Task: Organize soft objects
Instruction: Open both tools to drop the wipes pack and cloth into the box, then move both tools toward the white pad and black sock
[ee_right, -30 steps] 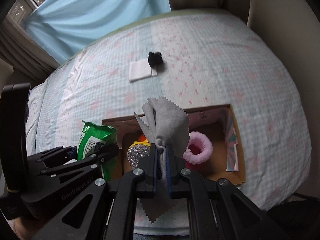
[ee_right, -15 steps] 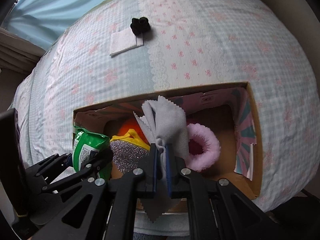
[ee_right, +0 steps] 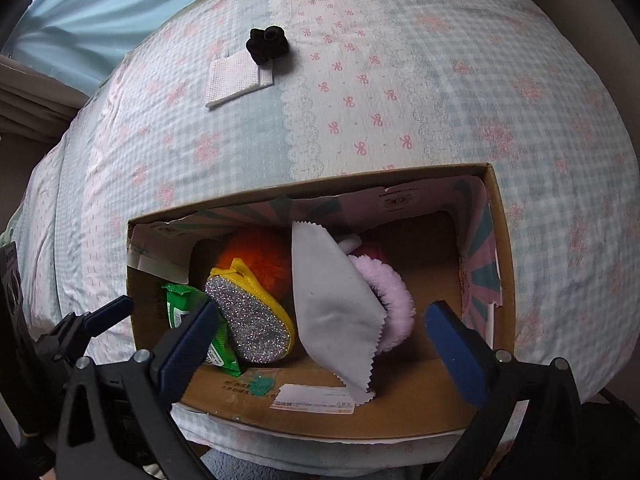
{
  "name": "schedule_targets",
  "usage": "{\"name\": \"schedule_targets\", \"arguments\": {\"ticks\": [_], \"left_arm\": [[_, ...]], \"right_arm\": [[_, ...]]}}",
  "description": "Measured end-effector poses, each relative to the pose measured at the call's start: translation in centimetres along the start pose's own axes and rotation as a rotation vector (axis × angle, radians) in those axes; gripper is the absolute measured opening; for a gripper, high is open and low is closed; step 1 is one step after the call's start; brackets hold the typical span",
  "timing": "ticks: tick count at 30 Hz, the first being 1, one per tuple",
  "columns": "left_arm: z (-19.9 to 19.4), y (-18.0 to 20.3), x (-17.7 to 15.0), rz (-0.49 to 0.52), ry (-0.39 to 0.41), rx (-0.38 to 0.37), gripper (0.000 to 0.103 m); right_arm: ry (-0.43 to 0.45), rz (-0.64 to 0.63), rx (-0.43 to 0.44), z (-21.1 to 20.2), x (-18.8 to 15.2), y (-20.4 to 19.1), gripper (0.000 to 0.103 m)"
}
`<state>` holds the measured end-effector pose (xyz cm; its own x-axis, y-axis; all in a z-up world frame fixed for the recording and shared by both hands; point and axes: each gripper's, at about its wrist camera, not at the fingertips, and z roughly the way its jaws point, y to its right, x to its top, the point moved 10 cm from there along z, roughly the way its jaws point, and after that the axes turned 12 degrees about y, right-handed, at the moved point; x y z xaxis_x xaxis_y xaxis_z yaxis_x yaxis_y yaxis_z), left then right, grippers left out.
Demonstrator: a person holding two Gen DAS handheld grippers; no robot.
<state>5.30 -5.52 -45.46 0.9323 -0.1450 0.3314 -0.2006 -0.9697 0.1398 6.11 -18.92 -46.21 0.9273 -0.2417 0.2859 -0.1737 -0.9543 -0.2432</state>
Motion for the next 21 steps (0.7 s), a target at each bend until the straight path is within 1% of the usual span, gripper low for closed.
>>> {"name": "schedule_targets", "arguments": {"ticks": [5,12,17,21], "left_arm": [[-0.8,-0.4,0.3,-0.015,0.016,0.012,0.103],[-2.3,-0.4,0.4,-0.009,0.037,0.036,0.103],[-4.5,-0.4,1.3,-0.004,0.079,0.051,0.103],[-7.0,-0.6,2.8,-0.009,0.135,0.069,0.103]], "right_arm": [[0.01,-0.012,0.0,-0.4,0.1,0.0,0.103],[0.042,-0.042,0.013,-1.5,0.4,-0.5,0.103],[0.085,-0.066,0.006,-3.2,0.9,-0.7,0.103],[0.114,-0.078,-0.007,-5.1,1.5,-1.1,0.103]]}}
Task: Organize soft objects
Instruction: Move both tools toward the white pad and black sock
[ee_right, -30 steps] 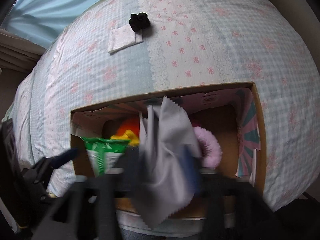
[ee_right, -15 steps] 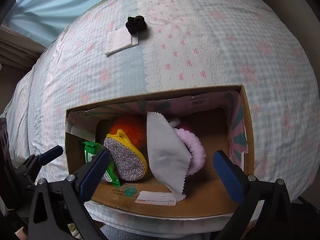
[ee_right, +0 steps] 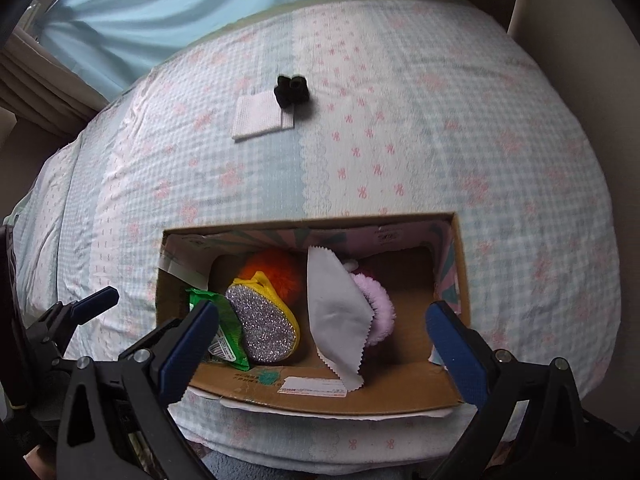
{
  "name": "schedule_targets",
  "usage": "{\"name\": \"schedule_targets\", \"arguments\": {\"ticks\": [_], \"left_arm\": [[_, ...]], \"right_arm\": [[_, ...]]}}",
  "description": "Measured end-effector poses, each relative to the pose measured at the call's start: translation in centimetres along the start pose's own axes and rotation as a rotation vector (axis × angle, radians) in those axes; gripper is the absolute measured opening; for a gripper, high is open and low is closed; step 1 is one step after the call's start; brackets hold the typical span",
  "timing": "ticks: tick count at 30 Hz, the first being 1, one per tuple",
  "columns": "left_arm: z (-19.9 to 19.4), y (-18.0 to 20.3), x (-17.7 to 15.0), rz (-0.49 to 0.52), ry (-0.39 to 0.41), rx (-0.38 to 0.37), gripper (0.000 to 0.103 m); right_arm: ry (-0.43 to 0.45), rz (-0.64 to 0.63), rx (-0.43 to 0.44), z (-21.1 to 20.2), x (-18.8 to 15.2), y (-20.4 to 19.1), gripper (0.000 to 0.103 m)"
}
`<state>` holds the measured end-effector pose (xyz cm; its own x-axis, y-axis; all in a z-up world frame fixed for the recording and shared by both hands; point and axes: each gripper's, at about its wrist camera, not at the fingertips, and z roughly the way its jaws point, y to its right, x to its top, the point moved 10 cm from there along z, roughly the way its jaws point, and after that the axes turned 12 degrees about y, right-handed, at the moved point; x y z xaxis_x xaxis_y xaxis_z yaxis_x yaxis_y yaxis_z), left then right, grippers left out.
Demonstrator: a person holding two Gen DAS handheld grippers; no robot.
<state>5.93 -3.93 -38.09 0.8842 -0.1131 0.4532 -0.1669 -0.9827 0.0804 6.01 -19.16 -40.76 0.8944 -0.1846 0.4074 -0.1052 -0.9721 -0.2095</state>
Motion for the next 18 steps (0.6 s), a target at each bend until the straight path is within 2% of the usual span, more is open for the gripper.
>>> {"name": "schedule_targets", "arguments": {"ticks": [11,18], "left_arm": [[-9.0,-1.0,6.1,-0.035,0.221,0.043,0.103],[-14.6,-0.8,9.1,-0.037,0.34,0.073,0.103]], "right_arm": [[0.246,-0.123,-0.071,-10.0,5.5,-2.0,0.103],[0.385,-0.114,-0.116,-16.6,8.6,-2.5,0.103]]}}
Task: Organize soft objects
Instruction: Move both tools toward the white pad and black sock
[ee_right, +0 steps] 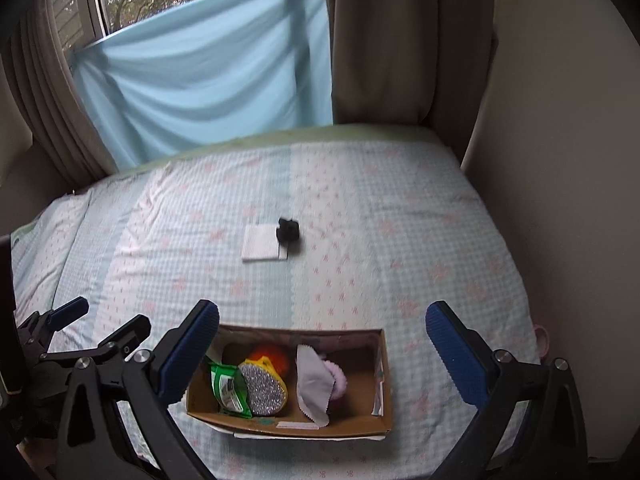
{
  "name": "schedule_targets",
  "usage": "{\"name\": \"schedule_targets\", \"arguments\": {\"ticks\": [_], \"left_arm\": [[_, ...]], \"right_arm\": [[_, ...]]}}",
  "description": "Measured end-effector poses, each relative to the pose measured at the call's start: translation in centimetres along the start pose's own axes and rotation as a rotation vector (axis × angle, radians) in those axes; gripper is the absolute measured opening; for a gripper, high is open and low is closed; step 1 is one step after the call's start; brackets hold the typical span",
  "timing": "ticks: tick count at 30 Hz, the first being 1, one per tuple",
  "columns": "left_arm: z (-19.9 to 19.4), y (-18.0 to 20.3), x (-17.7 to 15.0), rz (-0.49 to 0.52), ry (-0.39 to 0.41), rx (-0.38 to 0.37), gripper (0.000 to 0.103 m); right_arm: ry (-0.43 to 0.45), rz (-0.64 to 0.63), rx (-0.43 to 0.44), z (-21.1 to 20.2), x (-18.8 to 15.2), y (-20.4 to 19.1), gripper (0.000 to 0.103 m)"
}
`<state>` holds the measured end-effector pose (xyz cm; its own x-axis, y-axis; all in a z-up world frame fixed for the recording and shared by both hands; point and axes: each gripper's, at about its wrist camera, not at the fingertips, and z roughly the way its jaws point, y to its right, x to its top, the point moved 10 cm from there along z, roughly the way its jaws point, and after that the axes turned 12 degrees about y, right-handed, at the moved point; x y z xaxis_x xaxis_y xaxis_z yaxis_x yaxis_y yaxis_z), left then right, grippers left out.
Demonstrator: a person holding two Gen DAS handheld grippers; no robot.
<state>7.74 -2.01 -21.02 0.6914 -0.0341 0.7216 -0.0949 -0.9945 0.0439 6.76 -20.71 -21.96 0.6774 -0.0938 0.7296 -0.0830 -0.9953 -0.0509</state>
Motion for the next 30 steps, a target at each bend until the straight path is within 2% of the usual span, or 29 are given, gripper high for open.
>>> {"name": "schedule_targets", "arguments": {"ticks": [7,15,22,28,30], "left_arm": [[-3.0,2.0,3.4,-0.026,0.091,0.018,0.103],[-1.7,3.6,5.8,-0.051,0.121,0.068,0.103],[4.4,3.9,6.6,-0.047,0.06,0.056,0.103],[11.4,3.4,6.2,-0.009,-0.014,0.026,0.103],[14.3,3.0,6.0,0.001,-0.044,0.012,0.103]], "right_arm": [[0.076,0.025,-0.028,-3.3,3.5,1.5,0.103],[0.118,0.011,0.007,-3.5,6.0,3.8,0.103],[0.126,-0.047,0.14,-0.2,8.4,4.5,0.103],[0.065,-0.051,0.278,6.5,9.1,3.5,0.103],[0.046,-0.059,0.297,9.0,9.0,3.2,0.103]]}}
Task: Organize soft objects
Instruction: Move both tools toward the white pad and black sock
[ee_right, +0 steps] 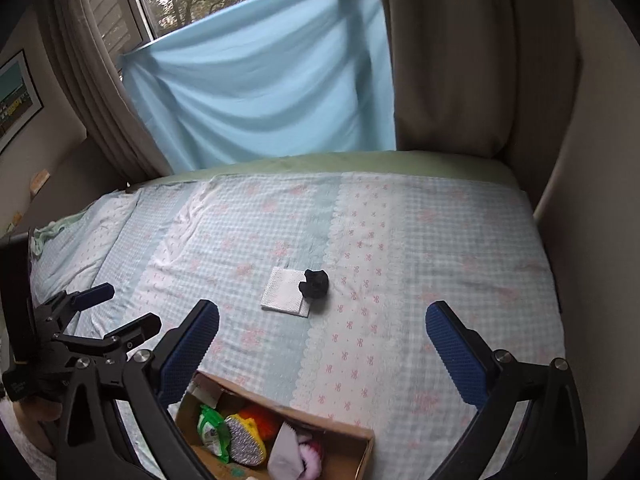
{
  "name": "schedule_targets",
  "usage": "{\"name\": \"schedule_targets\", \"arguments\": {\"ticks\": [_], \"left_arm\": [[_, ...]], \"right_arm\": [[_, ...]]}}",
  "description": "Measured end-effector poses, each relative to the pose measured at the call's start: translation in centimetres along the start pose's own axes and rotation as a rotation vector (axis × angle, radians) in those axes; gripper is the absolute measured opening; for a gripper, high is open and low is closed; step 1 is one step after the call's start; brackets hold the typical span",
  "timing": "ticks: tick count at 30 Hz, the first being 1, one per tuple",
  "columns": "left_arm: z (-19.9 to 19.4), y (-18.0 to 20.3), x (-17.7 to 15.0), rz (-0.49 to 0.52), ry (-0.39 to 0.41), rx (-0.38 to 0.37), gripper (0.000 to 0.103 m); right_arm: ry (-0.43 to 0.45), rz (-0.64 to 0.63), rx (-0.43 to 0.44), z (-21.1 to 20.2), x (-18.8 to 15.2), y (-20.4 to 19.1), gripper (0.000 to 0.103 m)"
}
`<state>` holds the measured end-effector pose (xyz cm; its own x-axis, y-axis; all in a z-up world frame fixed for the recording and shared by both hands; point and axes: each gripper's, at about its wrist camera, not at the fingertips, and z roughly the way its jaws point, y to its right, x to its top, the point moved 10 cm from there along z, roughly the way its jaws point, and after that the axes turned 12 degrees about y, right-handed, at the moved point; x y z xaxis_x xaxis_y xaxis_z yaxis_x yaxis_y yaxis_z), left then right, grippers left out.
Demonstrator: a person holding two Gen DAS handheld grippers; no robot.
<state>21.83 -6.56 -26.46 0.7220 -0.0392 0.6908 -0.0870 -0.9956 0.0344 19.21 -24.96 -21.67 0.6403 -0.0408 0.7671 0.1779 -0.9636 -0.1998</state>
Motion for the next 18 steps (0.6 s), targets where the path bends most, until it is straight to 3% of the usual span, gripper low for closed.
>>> {"name": "schedule_targets", "arguments": {"ticks": [8,18], "left_arm": [[13.2,0.1,-2.0,0.048,-0.152,-0.15,0.103],[25.6,0.2,-6.7,0.176,-0.327,-0.234,0.103]], "right_arm": [[-0.068,-0.091,0.102,11.1,-1.9,0.2,0.103],[-0.176,-0.176,0.222,24.1,-6.4,0.1,0.103]]}}
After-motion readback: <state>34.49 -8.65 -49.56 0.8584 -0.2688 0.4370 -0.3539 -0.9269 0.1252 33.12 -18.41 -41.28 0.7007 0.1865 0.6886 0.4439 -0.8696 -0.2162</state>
